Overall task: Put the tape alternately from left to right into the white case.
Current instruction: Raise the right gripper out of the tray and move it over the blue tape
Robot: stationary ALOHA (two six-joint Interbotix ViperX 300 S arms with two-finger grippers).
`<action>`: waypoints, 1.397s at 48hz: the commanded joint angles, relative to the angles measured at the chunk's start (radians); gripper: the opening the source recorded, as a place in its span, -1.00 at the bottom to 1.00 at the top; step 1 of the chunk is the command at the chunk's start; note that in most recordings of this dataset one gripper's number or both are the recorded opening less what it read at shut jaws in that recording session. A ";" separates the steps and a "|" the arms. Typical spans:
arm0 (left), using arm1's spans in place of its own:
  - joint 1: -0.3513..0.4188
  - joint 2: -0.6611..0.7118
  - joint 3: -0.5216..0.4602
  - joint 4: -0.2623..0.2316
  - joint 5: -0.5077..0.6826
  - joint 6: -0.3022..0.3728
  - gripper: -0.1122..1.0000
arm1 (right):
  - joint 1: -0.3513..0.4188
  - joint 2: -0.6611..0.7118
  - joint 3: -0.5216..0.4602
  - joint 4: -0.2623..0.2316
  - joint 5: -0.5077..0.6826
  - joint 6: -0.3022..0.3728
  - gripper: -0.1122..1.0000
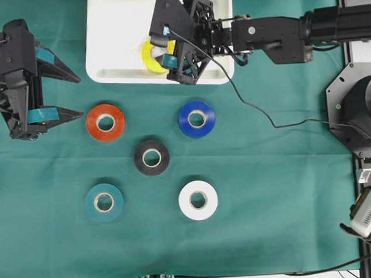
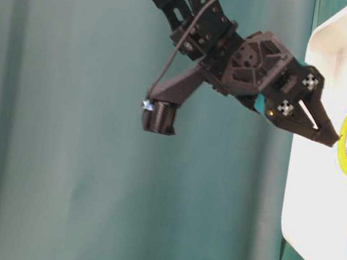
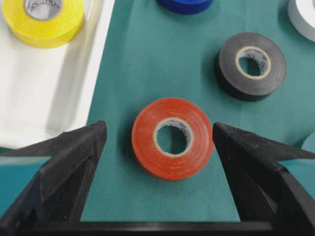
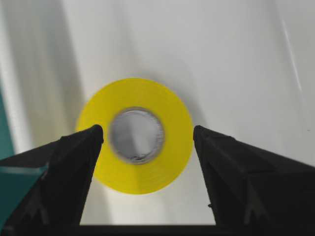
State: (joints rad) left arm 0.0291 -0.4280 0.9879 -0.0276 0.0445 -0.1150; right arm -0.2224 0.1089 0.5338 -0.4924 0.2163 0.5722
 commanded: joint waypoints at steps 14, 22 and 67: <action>0.003 -0.005 -0.006 0.000 -0.008 0.000 0.54 | 0.061 -0.213 0.048 -0.002 -0.043 0.002 0.65; 0.003 -0.005 -0.003 0.000 -0.008 -0.002 0.54 | 0.074 -0.264 0.095 -0.002 -0.121 0.002 0.65; -0.003 -0.005 -0.008 -0.002 -0.011 -0.006 0.54 | 0.146 -0.334 0.238 -0.002 -0.328 0.005 0.65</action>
State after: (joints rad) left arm 0.0291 -0.4264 0.9986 -0.0276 0.0430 -0.1197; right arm -0.0905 -0.1641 0.7762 -0.4924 -0.1012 0.5768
